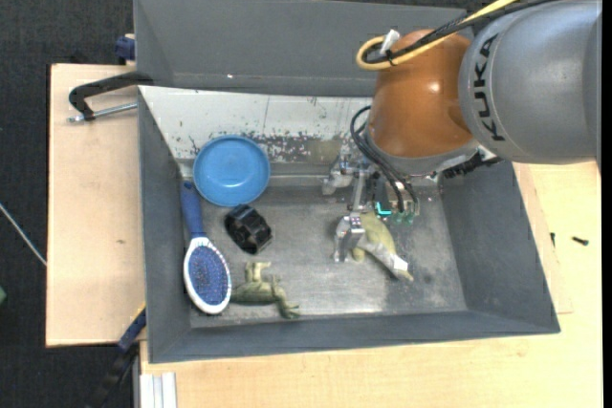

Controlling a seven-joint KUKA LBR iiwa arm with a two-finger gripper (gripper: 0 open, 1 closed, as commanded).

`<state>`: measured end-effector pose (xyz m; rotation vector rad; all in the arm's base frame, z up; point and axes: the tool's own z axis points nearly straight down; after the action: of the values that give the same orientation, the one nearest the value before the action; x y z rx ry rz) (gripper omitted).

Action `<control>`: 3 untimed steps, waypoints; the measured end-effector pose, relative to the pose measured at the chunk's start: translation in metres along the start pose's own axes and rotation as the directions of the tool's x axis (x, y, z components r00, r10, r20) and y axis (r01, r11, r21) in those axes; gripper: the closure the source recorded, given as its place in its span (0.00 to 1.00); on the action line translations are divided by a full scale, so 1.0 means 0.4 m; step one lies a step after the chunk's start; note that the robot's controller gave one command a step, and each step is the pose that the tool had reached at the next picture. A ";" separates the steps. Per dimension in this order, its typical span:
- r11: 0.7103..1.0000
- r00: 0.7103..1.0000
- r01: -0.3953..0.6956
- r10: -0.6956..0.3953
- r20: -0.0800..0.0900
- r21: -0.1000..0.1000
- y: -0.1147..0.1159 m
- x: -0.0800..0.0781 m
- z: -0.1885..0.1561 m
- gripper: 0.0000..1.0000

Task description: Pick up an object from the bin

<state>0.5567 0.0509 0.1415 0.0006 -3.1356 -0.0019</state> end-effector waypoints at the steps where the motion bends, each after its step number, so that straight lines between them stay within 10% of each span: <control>1: 1.000 1.000 0.002 -0.002 0.005 0.004 -0.298 -0.005 0.057 0.00; 2: 0.991 0.991 0.137 -0.137 0.004 0.000 -0.244 -0.026 0.156 0.00; 3: 0.991 0.991 0.135 -0.135 0.007 0.002 -0.246 -0.028 0.151 1.00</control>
Offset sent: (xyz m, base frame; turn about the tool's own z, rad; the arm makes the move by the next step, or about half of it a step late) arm 0.0019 -0.1136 -0.0227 -0.0107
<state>0.5675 -0.0476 0.0811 0.2137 -3.1358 -0.0005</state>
